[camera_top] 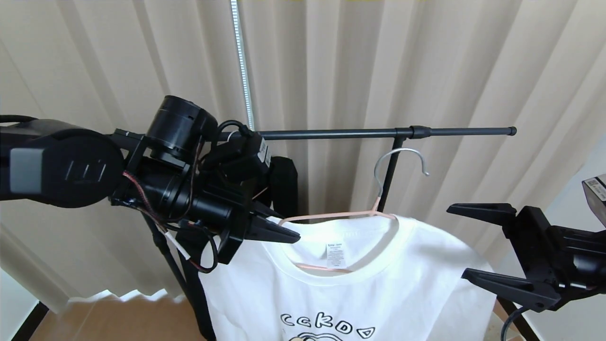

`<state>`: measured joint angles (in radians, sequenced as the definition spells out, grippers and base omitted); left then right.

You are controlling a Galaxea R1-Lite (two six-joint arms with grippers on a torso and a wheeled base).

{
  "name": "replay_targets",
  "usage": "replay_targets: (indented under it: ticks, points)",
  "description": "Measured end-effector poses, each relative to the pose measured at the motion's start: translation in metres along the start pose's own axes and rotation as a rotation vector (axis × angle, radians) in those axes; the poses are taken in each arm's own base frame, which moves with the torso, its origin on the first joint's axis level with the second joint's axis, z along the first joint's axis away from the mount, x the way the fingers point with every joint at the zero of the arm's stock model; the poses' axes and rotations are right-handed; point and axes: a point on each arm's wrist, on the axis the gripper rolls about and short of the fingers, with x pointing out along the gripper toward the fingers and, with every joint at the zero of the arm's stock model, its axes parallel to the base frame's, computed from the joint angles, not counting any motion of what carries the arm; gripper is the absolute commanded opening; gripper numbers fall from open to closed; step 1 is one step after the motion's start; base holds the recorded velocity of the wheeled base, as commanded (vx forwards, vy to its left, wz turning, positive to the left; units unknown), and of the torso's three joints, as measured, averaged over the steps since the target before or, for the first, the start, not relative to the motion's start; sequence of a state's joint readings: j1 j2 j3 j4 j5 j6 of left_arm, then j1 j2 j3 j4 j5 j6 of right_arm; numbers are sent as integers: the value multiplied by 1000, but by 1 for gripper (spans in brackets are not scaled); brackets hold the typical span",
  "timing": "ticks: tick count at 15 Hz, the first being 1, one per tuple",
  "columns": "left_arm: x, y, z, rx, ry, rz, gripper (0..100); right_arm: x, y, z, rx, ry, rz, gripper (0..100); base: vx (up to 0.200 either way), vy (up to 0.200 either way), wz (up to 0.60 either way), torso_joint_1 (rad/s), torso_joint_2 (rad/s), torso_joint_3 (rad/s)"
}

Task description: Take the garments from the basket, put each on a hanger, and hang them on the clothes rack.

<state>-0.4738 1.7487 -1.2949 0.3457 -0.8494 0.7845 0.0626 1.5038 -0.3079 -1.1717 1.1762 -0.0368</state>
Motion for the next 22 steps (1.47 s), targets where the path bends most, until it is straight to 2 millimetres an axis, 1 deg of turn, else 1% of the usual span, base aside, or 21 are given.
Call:
replay_targets:
  ticks: [5,10,12,16,19,22]
  points:
    - [-23,-7,2,-5,-11,57,0,1,-20,-11,10,20,-33,100,0,0,0,0,0,0]
    - [-40,-11,7,1,-26,104,0,2,-29,-27,22,47,-42,100,0,0,0,0,0,0]
    - [-46,-11,8,5,-30,120,0,2,-32,-34,-16,59,-37,100,0,0,0,0,0,0]
    - [-53,-11,7,-5,-34,148,0,1,-43,-53,-37,91,-53,100,0,0,0,0,0,0]
    - [-55,-12,4,-15,-29,151,0,-4,-55,-69,-56,115,-80,100,0,0,0,0,0,0]
    - [-55,-12,4,-15,-29,153,0,-9,-63,-78,-32,125,-104,100,0,0,0,0,0,0]
